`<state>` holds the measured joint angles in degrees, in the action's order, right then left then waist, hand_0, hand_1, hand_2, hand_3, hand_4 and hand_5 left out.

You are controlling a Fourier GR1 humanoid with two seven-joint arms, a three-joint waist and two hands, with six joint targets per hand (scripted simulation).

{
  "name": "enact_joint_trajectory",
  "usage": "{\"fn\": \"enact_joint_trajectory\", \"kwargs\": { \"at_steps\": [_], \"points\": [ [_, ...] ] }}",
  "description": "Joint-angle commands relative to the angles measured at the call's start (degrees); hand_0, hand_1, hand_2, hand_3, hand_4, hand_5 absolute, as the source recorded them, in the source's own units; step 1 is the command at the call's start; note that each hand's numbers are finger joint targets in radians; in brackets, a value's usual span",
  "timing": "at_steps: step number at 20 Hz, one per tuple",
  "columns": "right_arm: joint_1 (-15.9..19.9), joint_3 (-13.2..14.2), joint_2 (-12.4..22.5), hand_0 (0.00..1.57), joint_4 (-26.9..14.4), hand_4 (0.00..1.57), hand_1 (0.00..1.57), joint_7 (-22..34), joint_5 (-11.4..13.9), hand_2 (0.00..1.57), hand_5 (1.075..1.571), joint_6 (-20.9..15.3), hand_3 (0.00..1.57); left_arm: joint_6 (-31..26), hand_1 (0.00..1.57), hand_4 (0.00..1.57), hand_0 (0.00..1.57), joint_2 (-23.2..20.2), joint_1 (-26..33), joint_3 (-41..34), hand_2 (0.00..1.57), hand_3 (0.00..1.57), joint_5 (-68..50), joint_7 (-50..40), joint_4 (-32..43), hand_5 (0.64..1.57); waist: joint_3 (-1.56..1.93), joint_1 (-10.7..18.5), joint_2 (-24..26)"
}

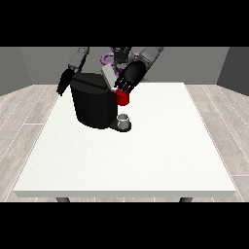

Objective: Insert the coffee pod into the coffee machine and close the lid

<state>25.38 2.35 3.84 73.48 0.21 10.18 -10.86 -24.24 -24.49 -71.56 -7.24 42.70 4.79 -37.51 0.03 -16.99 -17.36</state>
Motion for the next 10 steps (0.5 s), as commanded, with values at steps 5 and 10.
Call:
{"fn": "enact_joint_trajectory", "kwargs": {
  "at_steps": [5, 10],
  "points": [
    [1.2, 1.2, 0.7, 0.0, -1.1, 0.0, 0.0, 1.4, -1.1, 0.0, 1.571, 0.8, 0.0, 0.4, 1.22, 0.38, 1.22, -0.7, -2.1, -0.4, 1.26, 1.21, 0.6, -0.6, 0.5, 1.571, -0.01, -0.1, 0.4],
    [-1.7, 0.7, 0.3, 0.0, -0.6, 0.0, 0.0, -1.6, -0.9, 0.0, 1.571, 0.8, 0.0, 1.8, 1.2, 0.36, 1.2, -1.1, -0.5, -0.1, 1.22, 1.17, 0.9, 2.3, 0.3, 1.571, -0.01, -0.1, 0.4]
  ]
}}
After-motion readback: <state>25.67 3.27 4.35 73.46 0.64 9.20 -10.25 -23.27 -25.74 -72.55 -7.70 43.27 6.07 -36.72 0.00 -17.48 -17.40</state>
